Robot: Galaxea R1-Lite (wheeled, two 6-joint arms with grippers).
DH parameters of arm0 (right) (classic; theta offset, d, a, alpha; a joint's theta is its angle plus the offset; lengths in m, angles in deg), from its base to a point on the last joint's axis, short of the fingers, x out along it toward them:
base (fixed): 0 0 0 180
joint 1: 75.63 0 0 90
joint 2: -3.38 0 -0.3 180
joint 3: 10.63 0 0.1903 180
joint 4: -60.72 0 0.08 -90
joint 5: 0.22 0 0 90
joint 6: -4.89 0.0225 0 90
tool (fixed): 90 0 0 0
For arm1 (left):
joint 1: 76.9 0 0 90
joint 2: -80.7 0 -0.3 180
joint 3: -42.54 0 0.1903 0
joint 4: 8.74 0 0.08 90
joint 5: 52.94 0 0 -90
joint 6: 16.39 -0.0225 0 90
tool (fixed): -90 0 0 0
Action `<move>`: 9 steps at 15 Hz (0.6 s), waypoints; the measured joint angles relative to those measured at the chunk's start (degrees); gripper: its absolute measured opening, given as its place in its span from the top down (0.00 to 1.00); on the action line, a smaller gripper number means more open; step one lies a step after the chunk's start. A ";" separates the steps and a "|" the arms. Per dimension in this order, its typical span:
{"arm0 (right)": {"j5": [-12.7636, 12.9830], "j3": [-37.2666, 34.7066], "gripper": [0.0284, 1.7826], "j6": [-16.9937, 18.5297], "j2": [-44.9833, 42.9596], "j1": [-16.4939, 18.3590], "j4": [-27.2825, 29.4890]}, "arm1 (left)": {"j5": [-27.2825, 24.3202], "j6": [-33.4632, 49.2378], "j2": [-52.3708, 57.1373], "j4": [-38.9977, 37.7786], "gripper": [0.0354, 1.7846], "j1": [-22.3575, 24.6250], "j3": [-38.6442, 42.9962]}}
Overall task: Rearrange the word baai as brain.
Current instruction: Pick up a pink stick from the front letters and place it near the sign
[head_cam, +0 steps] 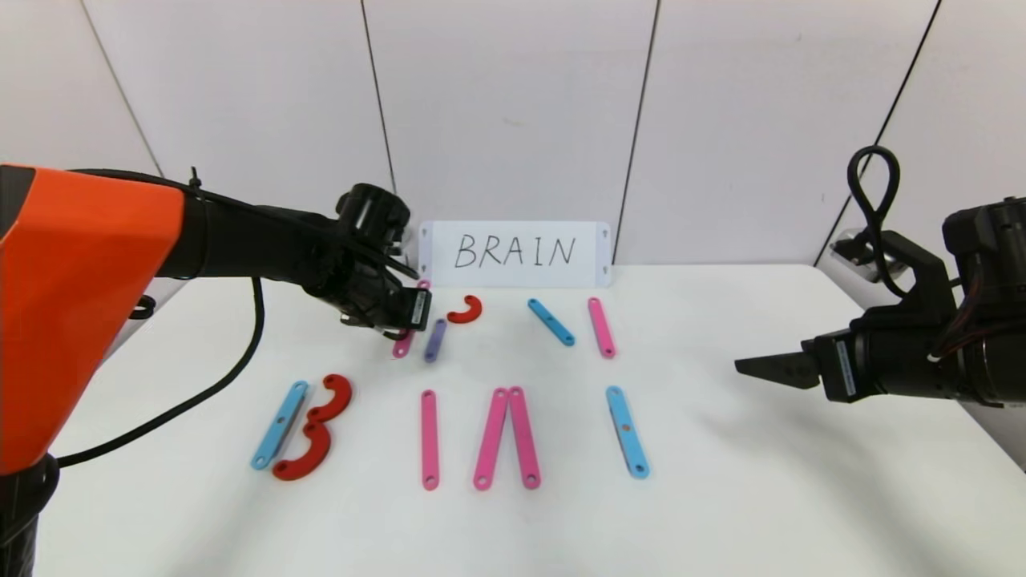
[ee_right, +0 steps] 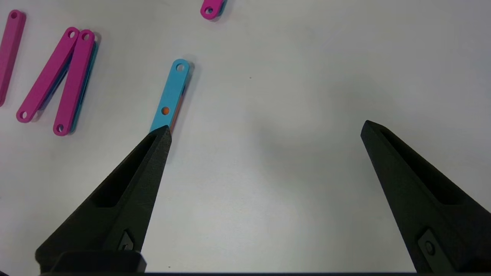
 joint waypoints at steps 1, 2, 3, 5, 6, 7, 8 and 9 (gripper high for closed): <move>-0.02 0.00 0.03 0.09 -0.05 0.12 -0.05 | 0.00 0.06 -0.22 -0.13 0.85 -1.49 -0.13; -0.02 0.00 0.03 0.11 -0.10 0.39 -0.20 | -0.05 0.09 -0.55 -0.83 0.85 -2.69 -0.45; 0.06 0.00 0.03 0.22 -0.10 0.63 -0.78 | -0.09 0.12 -1.04 -1.77 0.85 -3.74 -0.98; 0.16 -0.11 0.03 0.35 -0.13 0.83 -1.13 | -0.66 0.15 -2.17 -4.05 0.85 -5.73 -2.01; 0.22 -0.20 0.03 0.40 -0.18 1.00 -1.29 | -0.85 0.30 -2.83 -5.24 0.85 -6.67 -2.60; 0.24 -0.27 0.03 0.38 -0.24 1.08 -1.38 | -0.88 0.45 -3.66 -6.25 0.85 -7.57 -3.32; 0.27 -0.33 0.03 0.40 -0.32 1.19 -1.41 | -0.83 0.83 -4.52 -7.00 0.85 -8.31 -4.11; 0.28 -0.39 0.03 0.40 -0.33 1.24 -1.73 | -0.77 1.44 -5.40 -7.63 0.85 -8.98 -4.80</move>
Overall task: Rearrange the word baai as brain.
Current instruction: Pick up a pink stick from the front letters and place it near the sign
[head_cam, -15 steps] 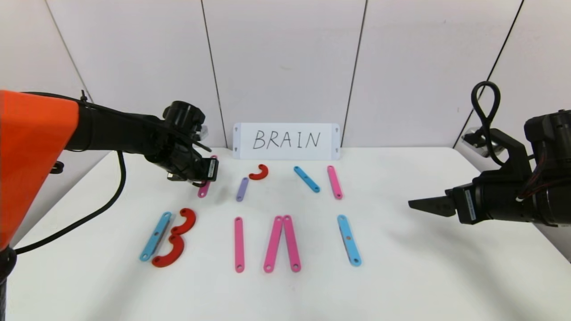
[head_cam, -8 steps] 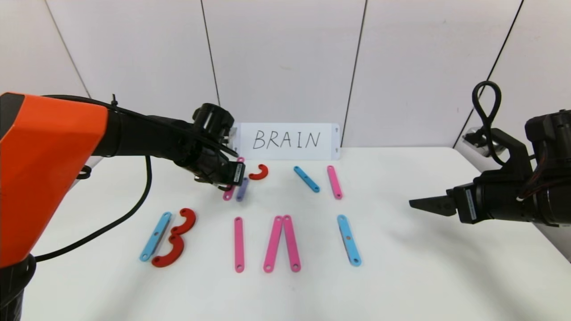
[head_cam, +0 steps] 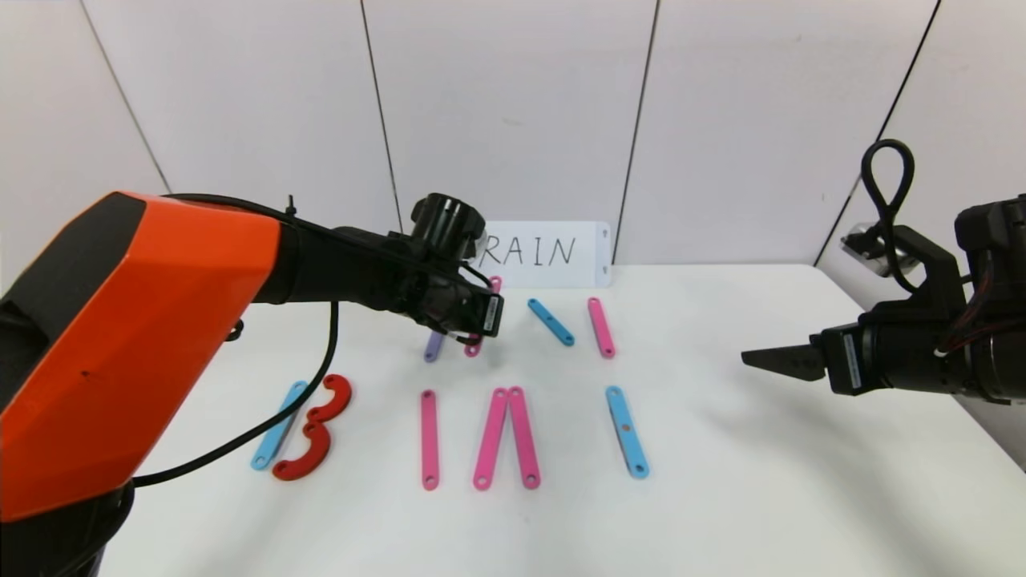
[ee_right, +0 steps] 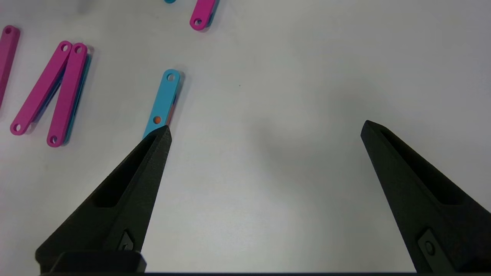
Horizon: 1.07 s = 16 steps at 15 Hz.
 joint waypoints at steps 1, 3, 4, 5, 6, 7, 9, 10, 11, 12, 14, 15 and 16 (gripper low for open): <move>0.07 -0.16 0.03 0.00 -0.05 0.02 -0.13 | 0.00 0.22 -0.91 -0.44 0.85 -0.51 -0.83; 0.05 -0.52 0.03 -0.02 -0.20 0.09 -1.01 | 0.13 0.28 -2.65 -0.52 0.85 -1.21 -2.51; -0.04 -0.85 0.03 0.00 -0.30 0.02 -1.57 | 0.09 0.30 -3.50 -0.52 0.85 -1.34 -3.39; -0.09 -1.12 0.03 -0.02 -0.38 0.00 -2.06 | 0.11 0.30 -4.35 -0.55 0.85 -1.45 -4.35; -0.12 -1.26 0.03 -0.02 -0.41 -0.02 -2.23 | 0.16 0.33 -5.34 -0.52 0.85 -1.57 -5.67; -0.12 -1.43 0.03 -0.02 -0.41 -0.02 -2.28 | 0.20 0.37 -6.30 -0.52 0.85 -1.73 -6.91; -0.12 -1.65 0.03 -0.02 -0.41 -0.02 -2.30 | 0.26 0.35 -8.07 -0.20 0.85 -1.88 -9.36; -0.15 -1.67 0.03 0.00 -0.41 -0.02 -2.30 | 0.33 0.33 -8.84 0.27 0.85 -1.87 -10.41; -0.17 -1.73 0.03 0.00 -0.41 -0.02 -2.32 | 0.35 0.35 -9.57 0.77 0.85 -1.84 -11.26; -0.15 -1.78 0.03 -0.02 -0.41 -0.07 -2.32 | 0.39 0.33 -10.31 0.96 0.85 -1.84 -12.15; -0.12 -1.97 0.03 -0.16 -0.41 -0.02 -2.30 | 0.44 0.33 -11.24 0.99 0.85 -1.84 -12.96; -0.12 -2.04 0.03 -0.18 -0.40 -0.02 -2.30 | 0.44 0.30 -11.50 0.99 0.85 -1.84 -13.14; -0.12 -2.06 0.03 -0.24 -0.40 -0.02 -2.30 | 0.41 0.33 -11.68 0.99 0.85 -1.84 -13.23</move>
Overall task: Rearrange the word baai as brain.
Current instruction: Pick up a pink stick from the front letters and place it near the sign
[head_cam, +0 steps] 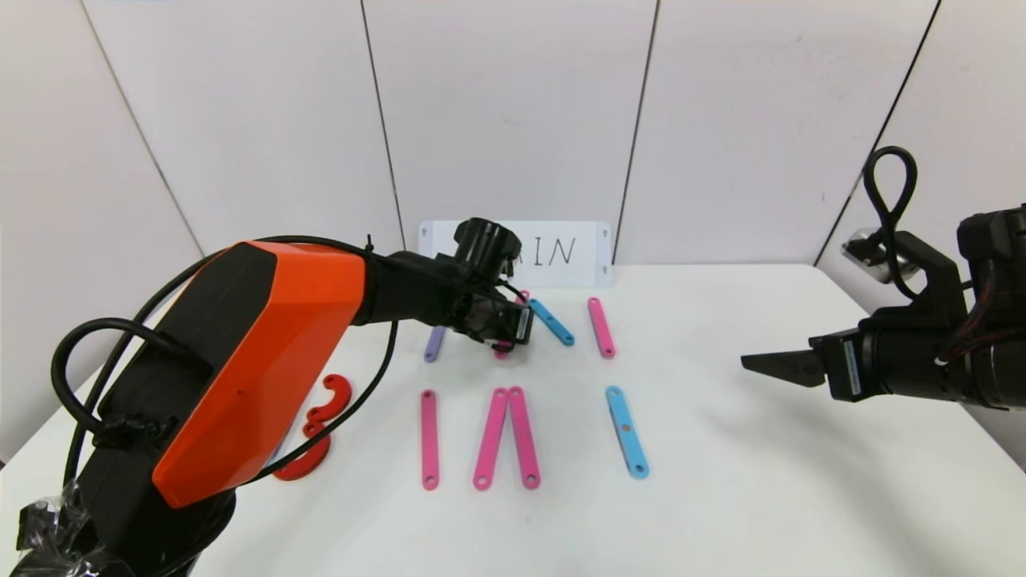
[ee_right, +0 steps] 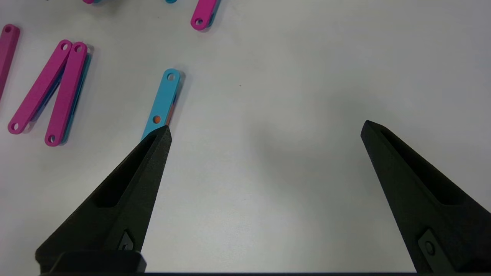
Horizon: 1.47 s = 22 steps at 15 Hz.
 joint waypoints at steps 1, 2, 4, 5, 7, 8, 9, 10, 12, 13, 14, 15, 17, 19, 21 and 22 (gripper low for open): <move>0.00 -0.02 0.03 -0.02 0.00 0.00 0.00 | 0.00 -0.02 -0.20 -0.02 0.85 0.00 -0.09; 0.00 -0.06 0.03 -0.02 0.00 0.00 0.00 | 0.06 0.02 -0.39 0.00 0.85 0.09 -0.15; 0.01 -0.06 0.03 -0.13 0.02 0.00 0.00 | 0.11 0.06 -0.61 -0.02 0.85 0.17 -0.20; 0.00 -0.06 0.03 -0.13 0.05 0.00 0.00 | 0.17 0.04 -0.65 -0.02 0.85 0.20 -0.22; 0.00 -0.09 0.03 -0.11 0.10 -0.05 0.00 | 0.79 0.00 -0.72 -0.05 0.84 0.09 -0.22; 0.00 -0.11 0.03 -0.13 0.11 -0.02 0.00 | 1.02 -0.11 -0.74 -0.07 0.83 0.05 -0.20; 0.00 -0.11 0.03 -0.18 0.13 0.00 -0.01 | 1.11 -0.24 -0.74 -0.13 0.80 0.05 -0.17; 0.01 -0.11 0.03 -0.20 0.13 0.00 0.00 | 1.07 -0.27 -0.74 -0.22 0.77 0.05 -0.15; 0.00 -0.11 0.03 -0.20 0.22 0.00 0.00 | 1.01 -0.20 -0.72 -0.39 0.64 0.00 -0.15; 0.04 -0.11 0.03 -0.22 0.24 0.00 0.00 | 1.01 -0.16 -0.69 -0.49 0.55 0.00 -0.15; 0.01 -0.11 0.03 -0.22 0.24 0.00 0.00 | 1.01 -0.07 -0.67 -0.52 0.45 0.02 -0.15; 0.06 -0.11 0.03 -0.20 0.24 0.00 0.00 | 1.01 -0.05 -0.63 -0.66 0.34 0.02 -0.20; 0.01 -0.11 0.03 -0.22 0.22 0.00 -0.01 | 0.80 0.04 -0.39 -0.72 0.18 0.00 -0.28; 0.01 -0.11 0.03 -0.18 0.22 0.00 -0.01 | 0.74 0.22 0.05 -0.57 0.08 0.00 -0.30; 0.01 -0.11 0.03 -0.05 0.22 -0.05 -0.01 | 0.63 1.39 0.99 -0.22 0.03 0.00 -0.30; 0.01 -0.11 0.03 0.02 0.21 -0.02 -0.01 | 0.77 1.90 1.68 0.24 0.02 0.06 -0.30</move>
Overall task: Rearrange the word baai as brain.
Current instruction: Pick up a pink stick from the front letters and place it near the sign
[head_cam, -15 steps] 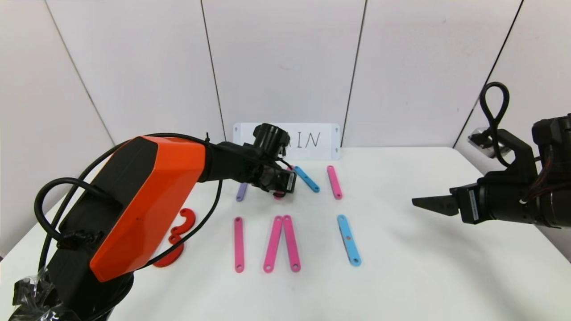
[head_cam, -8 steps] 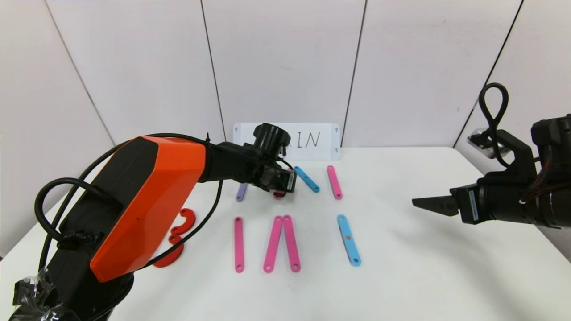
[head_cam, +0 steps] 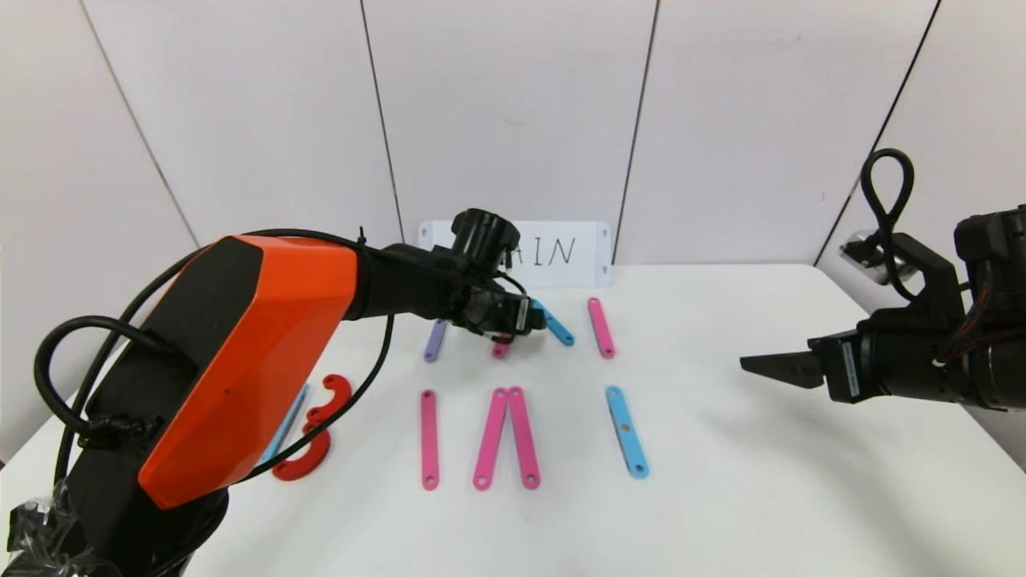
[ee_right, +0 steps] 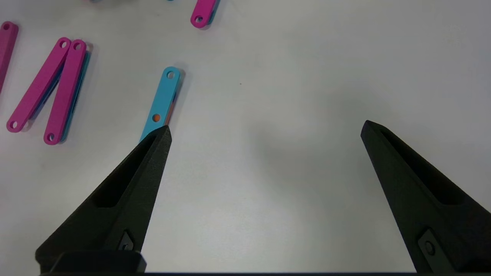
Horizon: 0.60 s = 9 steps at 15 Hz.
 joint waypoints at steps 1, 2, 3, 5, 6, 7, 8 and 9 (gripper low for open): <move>0.00 0.00 0.03 0.00 -0.02 0.02 0.00 | 0.22 0.22 0.90 0.98 0.02 0.24 0.06; -0.01 0.00 0.03 0.00 -0.02 0.02 0.01 | 0.34 0.33 1.95 2.46 0.02 0.63 0.16; -0.01 0.00 0.03 0.04 -0.02 0.02 0.01 | 0.41 0.59 3.24 3.89 0.02 1.07 0.37; -0.01 0.00 0.03 0.09 0.00 0.02 0.00 | 0.74 2.05 6.67 7.39 0.02 2.06 1.41; -0.01 0.00 0.03 0.11 0.04 0.02 0.01 | 1.35 2.84 8.62 9.44 0.02 2.44 2.26; -0.01 0.00 0.03 0.12 0.10 0.02 0.01 | 2.71 3.67 10.61 11.72 0.02 2.67 3.50; 0.00 0.00 0.03 0.15 0.15 0.02 0.00 | 5.02 4.45 12.59 13.81 0.02 2.85 5.49; -0.01 -0.06 0.03 0.17 0.17 0.02 0.00 | 7.72 5.52 14.30 15.19 0.02 2.85 7.75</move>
